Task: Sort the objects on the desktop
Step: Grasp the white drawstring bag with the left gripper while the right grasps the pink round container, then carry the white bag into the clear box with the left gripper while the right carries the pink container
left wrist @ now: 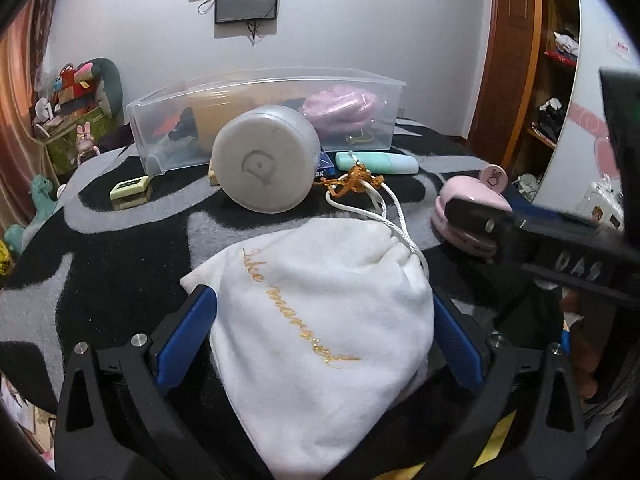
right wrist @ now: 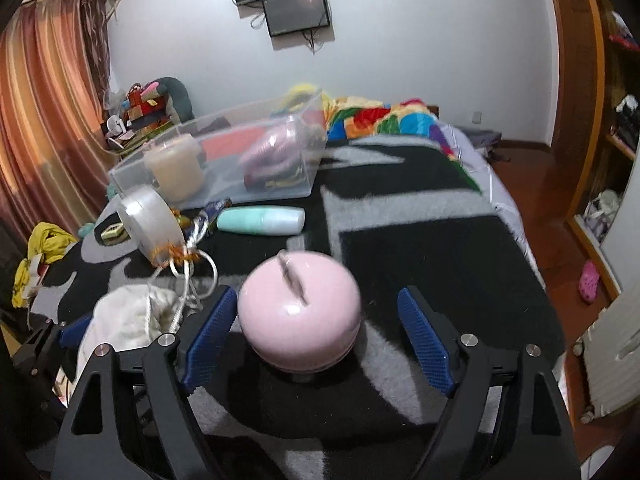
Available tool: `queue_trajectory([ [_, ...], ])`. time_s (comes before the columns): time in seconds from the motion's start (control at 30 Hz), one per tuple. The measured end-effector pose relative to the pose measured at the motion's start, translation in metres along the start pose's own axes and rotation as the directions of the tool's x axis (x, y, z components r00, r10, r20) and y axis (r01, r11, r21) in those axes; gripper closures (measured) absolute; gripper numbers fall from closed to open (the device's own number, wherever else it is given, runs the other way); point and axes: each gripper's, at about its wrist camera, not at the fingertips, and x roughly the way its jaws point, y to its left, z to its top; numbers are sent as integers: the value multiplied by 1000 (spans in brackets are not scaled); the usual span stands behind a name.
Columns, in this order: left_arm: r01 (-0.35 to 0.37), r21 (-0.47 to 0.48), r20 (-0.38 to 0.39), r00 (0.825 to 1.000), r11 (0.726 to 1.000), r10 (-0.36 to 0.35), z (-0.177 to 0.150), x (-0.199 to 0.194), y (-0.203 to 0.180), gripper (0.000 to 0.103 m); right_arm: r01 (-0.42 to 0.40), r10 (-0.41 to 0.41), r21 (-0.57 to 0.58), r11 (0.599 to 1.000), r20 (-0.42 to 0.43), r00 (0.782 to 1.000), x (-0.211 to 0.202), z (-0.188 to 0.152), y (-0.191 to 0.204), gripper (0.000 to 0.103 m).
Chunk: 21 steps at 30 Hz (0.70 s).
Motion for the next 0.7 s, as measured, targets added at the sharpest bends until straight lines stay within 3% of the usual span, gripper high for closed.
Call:
queue_trajectory([
  [0.13, -3, -12, 24, 1000, 1000, 3, -3, -1, 1, 1, 22, -22, -37, 999, 2, 1000, 5, -8, 5, 23],
  [0.2, -13, -23, 33, 999, 1000, 13, -3, -3, 2, 6, 9, -9, -51, 999, 5, 1000, 4, -9, 7, 37],
  [0.27, -18, -37, 37, 999, 999, 19, -3, -6, 4, 13, -1, 2, -52, 999, 6, 1000, 3, -9, 7, 43],
  [0.33, -5, -58, 39, 999, 998, 7, -2, -8, 9, 25, -8, 8, -46, 999, 9, 1000, 2, -9, 6, 43],
  [0.53, 56, -125, 53, 997, 991, -50, 3, -19, 23, 45, -14, 15, -39, 999, 22, 1000, -4, -8, 6, 43],
  [0.7, 78, -149, 78, 995, 986, -67, 8, -34, 31, 51, -39, 40, -28, 999, 48, 998, -13, -3, 8, 43],
])
